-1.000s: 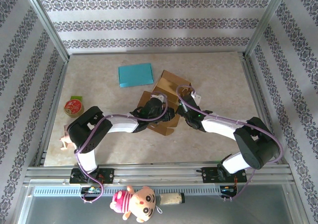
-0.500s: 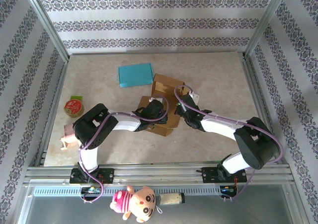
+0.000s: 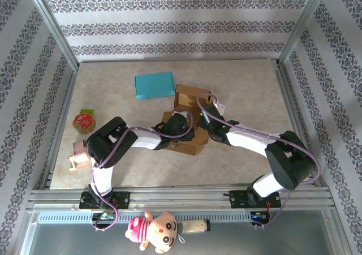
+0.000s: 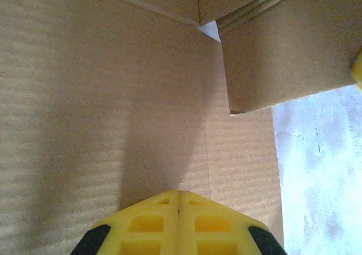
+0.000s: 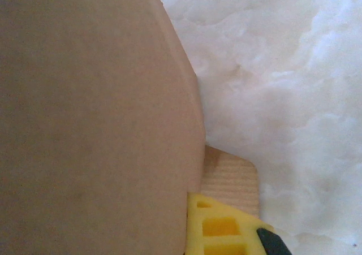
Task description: Fold the paper box
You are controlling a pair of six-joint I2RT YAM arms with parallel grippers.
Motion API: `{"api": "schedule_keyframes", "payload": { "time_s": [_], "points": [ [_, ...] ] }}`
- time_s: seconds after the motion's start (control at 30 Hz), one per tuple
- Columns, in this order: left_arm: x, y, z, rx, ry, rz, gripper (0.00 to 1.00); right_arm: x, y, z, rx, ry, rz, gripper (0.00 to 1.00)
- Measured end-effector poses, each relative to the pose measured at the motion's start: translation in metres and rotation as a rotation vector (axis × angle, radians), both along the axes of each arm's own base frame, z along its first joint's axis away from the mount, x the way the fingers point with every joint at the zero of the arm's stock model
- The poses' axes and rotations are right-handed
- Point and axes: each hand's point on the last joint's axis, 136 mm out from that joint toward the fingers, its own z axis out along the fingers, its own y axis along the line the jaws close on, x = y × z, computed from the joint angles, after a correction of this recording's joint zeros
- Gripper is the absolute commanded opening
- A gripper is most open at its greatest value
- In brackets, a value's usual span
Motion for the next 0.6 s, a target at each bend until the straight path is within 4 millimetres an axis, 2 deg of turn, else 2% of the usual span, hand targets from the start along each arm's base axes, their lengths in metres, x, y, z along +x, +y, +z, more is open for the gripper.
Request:
{"api": "schedule_keyframes", "payload": {
  "time_s": [0.43, 0.6],
  "points": [
    [-0.001, -0.006, 0.005, -0.039, 0.003, -0.013, 0.02, 0.024, 0.031, -0.010, 0.032, -0.001, 0.006, 0.13],
    [0.000, -0.007, 0.004, -0.040, 0.003, -0.013, 0.01, 0.026, 0.040, -0.010, 0.079, -0.009, 0.023, 0.23]
  ]
}}
